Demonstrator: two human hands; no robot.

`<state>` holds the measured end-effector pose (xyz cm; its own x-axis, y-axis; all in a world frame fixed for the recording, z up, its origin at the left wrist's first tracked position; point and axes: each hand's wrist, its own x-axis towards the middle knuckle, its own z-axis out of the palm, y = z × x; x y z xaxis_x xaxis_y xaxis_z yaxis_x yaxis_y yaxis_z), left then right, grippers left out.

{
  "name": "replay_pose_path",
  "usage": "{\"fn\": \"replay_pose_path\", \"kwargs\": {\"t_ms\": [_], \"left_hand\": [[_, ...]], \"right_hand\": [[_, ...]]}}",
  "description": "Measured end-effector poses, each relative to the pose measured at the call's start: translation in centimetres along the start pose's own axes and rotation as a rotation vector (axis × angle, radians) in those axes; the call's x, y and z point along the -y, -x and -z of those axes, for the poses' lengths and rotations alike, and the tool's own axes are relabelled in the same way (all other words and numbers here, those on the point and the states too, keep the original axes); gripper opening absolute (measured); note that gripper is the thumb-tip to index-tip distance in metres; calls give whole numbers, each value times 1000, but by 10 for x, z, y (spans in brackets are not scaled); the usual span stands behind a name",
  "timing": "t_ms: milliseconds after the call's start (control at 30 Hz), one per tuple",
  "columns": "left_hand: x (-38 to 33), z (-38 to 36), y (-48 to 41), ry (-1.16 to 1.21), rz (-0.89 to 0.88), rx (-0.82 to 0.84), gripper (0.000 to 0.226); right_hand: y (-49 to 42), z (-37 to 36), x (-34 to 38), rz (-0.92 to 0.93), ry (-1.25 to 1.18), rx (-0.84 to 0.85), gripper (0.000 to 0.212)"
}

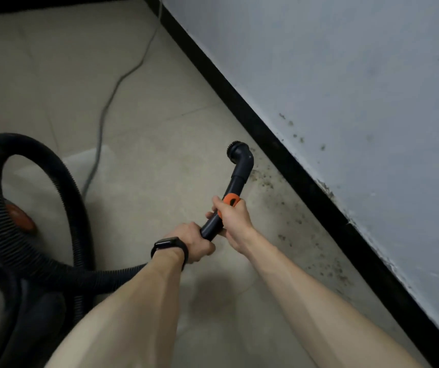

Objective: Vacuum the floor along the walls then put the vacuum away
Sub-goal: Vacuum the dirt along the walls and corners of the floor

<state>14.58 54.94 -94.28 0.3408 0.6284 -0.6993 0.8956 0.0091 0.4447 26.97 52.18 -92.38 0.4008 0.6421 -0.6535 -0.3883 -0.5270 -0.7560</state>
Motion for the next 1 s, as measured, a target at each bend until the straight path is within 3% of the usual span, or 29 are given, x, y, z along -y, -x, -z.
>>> {"fn": "replay_pose_path", "kwargs": {"t_ms": [200,400,600,833,1000], "left_hand": [[2,-37,45,451,83,175,31],[87,-73,77,499,279,152,26],[55,-21,60,756,227,190,11],[15,-13,47,637,136,367,16],[58,-29,63,628,210,347,20]], "right_hand": [[9,2,-20,-14,148,-62,42],[38,-43,-100,-73,245,69,36],[5,-65,-49,-11,330,1,42],[-10,-15,-24,-80,329,-133,35],[14,-37,-60,-77,378,-24,43]]}}
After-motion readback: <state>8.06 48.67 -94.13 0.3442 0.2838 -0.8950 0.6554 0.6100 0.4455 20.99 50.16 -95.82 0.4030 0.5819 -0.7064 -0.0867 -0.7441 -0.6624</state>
